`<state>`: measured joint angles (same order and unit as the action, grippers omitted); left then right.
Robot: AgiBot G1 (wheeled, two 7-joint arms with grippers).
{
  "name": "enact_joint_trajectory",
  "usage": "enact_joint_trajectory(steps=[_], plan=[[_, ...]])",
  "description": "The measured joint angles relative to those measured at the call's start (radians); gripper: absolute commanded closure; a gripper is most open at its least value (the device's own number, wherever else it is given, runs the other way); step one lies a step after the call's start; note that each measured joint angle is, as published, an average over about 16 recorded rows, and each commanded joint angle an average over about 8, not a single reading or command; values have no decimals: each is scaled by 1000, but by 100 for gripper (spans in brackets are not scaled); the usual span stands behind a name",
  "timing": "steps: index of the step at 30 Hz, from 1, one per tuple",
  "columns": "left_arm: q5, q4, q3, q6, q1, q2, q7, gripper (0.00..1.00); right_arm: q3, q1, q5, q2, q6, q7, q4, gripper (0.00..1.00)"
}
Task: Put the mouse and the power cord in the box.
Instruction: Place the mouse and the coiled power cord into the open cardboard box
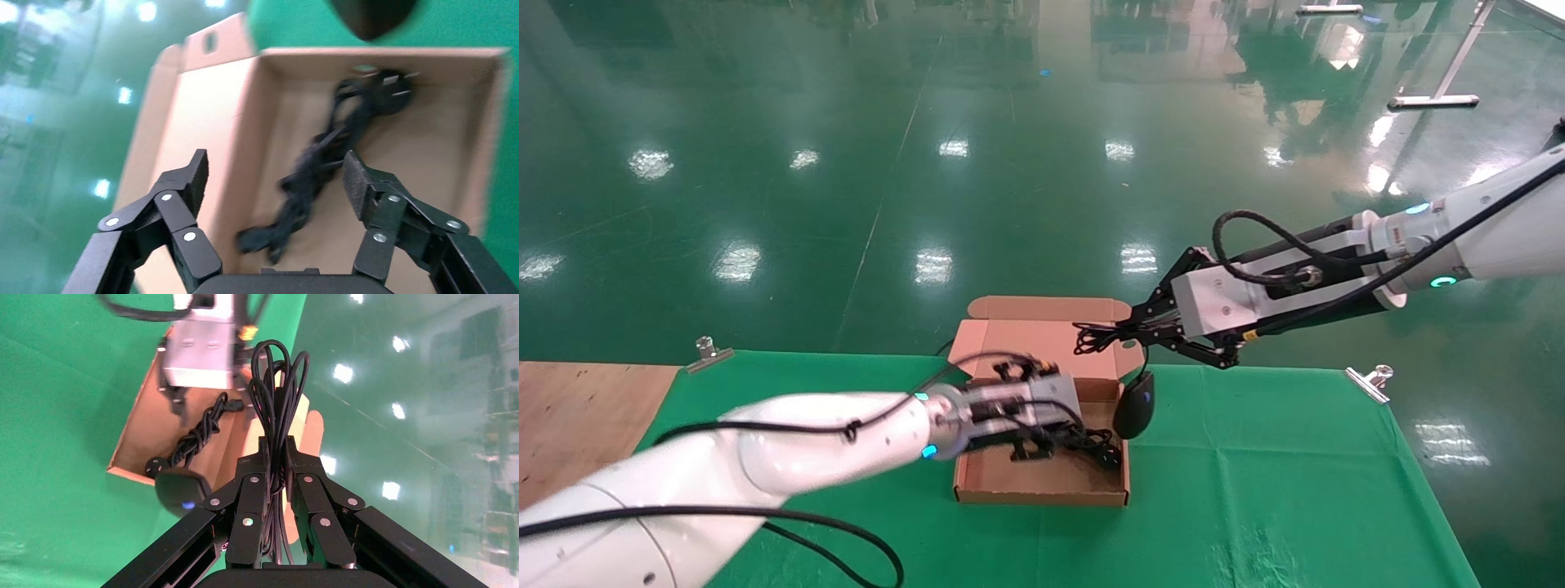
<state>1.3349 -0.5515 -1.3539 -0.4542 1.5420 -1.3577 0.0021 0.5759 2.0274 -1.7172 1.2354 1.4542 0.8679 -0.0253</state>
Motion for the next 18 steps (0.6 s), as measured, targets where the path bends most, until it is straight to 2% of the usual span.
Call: enact_joint_trajectory(steps=[8, 13, 18], plan=[[-111, 75, 73, -63, 14, 57, 129, 0, 15, 0, -20, 55, -27, -26, -8, 100], [-198, 91, 140, -130, 5, 131, 227, 0, 26, -21, -29, 93, -56, -55, -42, 100], [-289, 81, 212, -197, -23, 223, 317, 0, 51, -73, -24, 123, -93, -114, -134, 100]])
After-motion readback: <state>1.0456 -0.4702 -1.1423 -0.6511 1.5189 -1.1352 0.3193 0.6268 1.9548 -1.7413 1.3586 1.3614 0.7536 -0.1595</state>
